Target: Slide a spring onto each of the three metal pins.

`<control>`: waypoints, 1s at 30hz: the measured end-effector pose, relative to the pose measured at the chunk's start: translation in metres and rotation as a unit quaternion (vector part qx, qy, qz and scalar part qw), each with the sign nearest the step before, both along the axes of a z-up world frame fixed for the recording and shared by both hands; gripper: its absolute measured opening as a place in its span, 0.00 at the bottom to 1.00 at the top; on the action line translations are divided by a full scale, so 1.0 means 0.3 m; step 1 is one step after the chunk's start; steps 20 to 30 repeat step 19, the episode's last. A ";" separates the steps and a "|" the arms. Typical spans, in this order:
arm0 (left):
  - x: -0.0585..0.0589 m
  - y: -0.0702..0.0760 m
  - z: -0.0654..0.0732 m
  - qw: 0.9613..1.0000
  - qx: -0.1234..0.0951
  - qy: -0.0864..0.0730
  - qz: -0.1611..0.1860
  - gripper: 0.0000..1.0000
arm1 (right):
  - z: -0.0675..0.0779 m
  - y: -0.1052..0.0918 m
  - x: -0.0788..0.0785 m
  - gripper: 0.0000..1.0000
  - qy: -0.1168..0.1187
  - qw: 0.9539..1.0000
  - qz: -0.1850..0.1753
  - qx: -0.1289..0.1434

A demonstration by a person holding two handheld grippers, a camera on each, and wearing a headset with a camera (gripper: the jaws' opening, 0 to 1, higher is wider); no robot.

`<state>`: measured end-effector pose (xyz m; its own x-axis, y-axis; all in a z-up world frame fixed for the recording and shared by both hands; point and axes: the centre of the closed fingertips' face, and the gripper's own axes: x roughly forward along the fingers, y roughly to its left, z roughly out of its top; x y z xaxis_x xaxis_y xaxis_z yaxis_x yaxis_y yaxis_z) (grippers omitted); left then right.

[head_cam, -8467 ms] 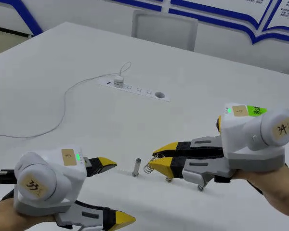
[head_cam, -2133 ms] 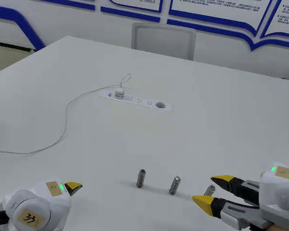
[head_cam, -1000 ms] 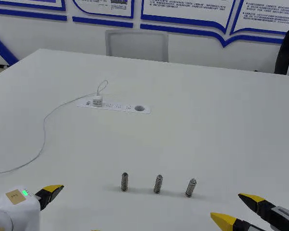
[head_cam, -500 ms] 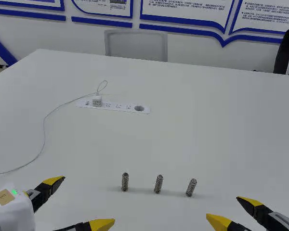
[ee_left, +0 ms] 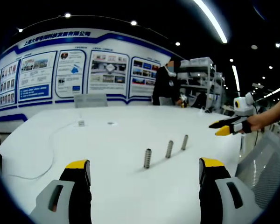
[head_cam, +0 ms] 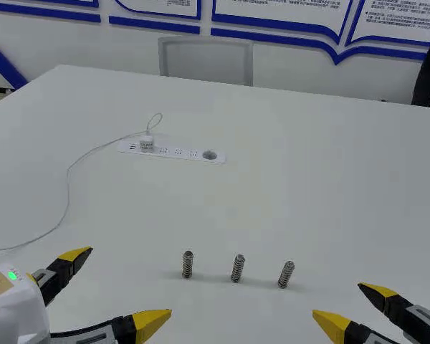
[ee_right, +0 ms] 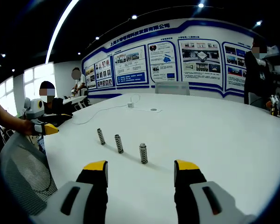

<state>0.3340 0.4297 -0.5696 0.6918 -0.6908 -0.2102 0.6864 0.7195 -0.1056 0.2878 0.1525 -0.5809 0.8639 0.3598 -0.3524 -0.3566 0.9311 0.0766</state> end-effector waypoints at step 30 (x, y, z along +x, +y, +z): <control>0.013 0.025 -0.012 1.000 0.004 0.008 0.011 0.97 | -0.004 0.032 0.045 0.57 -0.008 0.999 -0.027 0.037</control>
